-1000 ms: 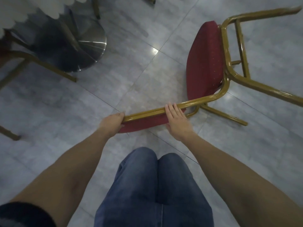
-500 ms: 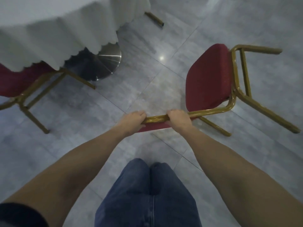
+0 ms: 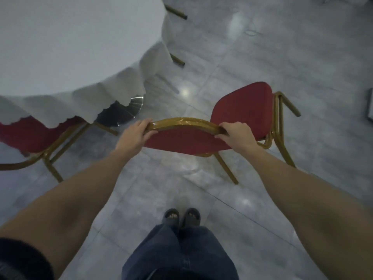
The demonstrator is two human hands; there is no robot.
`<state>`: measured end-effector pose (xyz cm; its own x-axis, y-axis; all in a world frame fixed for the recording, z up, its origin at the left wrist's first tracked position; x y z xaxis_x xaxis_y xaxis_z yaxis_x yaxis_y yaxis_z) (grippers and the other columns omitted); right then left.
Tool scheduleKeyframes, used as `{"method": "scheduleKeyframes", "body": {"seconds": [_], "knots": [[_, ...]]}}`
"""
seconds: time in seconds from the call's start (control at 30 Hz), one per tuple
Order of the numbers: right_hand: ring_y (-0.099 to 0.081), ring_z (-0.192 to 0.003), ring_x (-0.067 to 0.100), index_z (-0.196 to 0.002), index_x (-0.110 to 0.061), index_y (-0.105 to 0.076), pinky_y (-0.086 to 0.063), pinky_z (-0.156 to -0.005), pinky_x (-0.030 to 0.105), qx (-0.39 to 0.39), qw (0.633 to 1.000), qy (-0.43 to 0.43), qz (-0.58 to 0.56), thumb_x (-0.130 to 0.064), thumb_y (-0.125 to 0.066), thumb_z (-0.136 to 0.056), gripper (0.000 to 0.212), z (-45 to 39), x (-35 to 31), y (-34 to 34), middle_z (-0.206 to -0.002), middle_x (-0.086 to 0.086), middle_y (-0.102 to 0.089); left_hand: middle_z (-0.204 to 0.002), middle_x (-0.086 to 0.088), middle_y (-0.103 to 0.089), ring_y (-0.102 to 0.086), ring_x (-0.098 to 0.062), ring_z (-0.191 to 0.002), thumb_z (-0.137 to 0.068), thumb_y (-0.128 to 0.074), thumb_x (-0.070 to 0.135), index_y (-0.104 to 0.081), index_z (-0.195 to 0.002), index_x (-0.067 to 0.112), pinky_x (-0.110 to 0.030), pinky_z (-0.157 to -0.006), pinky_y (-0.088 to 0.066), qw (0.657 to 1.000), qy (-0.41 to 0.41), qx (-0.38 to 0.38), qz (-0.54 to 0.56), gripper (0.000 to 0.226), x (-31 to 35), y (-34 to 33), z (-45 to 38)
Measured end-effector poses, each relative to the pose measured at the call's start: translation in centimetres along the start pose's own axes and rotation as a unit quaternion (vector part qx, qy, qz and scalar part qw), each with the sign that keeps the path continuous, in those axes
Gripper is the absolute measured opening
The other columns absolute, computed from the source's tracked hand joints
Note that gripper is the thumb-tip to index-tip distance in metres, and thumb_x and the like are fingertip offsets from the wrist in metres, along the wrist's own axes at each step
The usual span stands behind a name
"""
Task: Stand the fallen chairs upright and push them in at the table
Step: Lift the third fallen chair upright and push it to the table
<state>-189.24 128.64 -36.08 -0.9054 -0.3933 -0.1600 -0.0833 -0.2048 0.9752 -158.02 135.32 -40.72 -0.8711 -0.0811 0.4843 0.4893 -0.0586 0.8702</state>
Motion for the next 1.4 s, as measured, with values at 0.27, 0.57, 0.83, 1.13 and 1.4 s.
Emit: {"method": "scheduleKeyframes", "body": {"seconds": [0.27,0.57,0.83,1.13,1.4], "knots": [[-0.068,-0.085,0.024,-0.115,-0.017,-0.062,-0.055,-0.081,0.041,0.075,0.978,-0.164,-0.109,-0.039,-0.061,-0.091,0.032,6.4,1.9,2.4,-0.095,0.004,-0.072,-0.083,-0.003,-0.052,-0.050,-0.023,-0.080,-0.079,-0.066,0.052,-0.056,-0.094,0.009,-0.033,-0.067,-0.035,0.987,-0.156,0.020,-0.022,0.047,9.0,6.9,-5.3],[-0.067,-0.081,0.026,-0.107,-0.015,-0.056,-0.053,-0.072,0.035,0.088,0.942,-0.301,-0.123,-0.037,-0.060,-0.093,0.026,12.6,4.5,1.5,-0.088,0.004,-0.069,-0.087,-0.008,-0.061,-0.054,-0.027,-0.086,-0.069,-0.069,0.060,-0.061,-0.092,0.010,-0.039,-0.074,-0.044,0.940,-0.334,0.031,-0.068,0.056,20.9,8.3,-7.4],[-0.062,-0.068,0.024,-0.097,-0.016,-0.058,-0.048,-0.057,0.031,0.062,0.917,-0.372,-0.132,-0.036,-0.060,-0.091,0.021,18.7,3.4,-5.8,-0.073,-0.001,-0.062,-0.094,-0.002,-0.053,-0.042,-0.012,-0.079,-0.065,-0.075,0.056,-0.063,-0.087,0.014,-0.025,-0.067,-0.041,0.891,-0.443,-0.016,-0.093,0.049,26.0,3.0,-3.1],[-0.064,-0.094,0.025,-0.138,-0.015,-0.048,-0.053,-0.077,0.036,0.189,0.853,-0.430,-0.228,-0.035,-0.052,-0.097,0.046,21.6,-0.9,-4.8,-0.104,0.005,-0.066,-0.104,0.002,-0.054,-0.045,-0.011,-0.090,-0.066,-0.075,0.058,-0.062,-0.103,0.021,-0.027,-0.076,-0.046,0.893,-0.439,-0.063,-0.077,0.055,25.8,2.5,-2.8],[-0.015,-0.148,0.015,-0.154,-0.015,-0.017,-0.024,-0.115,0.035,0.248,0.892,-0.327,-0.189,-0.040,-0.048,-0.096,0.070,20.5,-9.6,-0.2,-0.162,0.002,-0.015,-0.137,-0.009,-0.049,-0.050,-0.029,-0.120,-0.081,-0.074,0.027,-0.047,-0.134,0.014,-0.040,-0.100,-0.040,0.924,-0.330,-0.120,-0.155,0.061,22.2,4.1,-7.9]]}}
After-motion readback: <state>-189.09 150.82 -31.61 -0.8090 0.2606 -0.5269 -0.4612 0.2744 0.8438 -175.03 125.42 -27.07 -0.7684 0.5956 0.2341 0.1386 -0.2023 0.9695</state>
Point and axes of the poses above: each hand's wrist, its own z-axis away from the middle knuckle, its own y-axis out of the back of the hand, x = y × z, the point moved 5 cm from there along -z, towards the middle knuckle
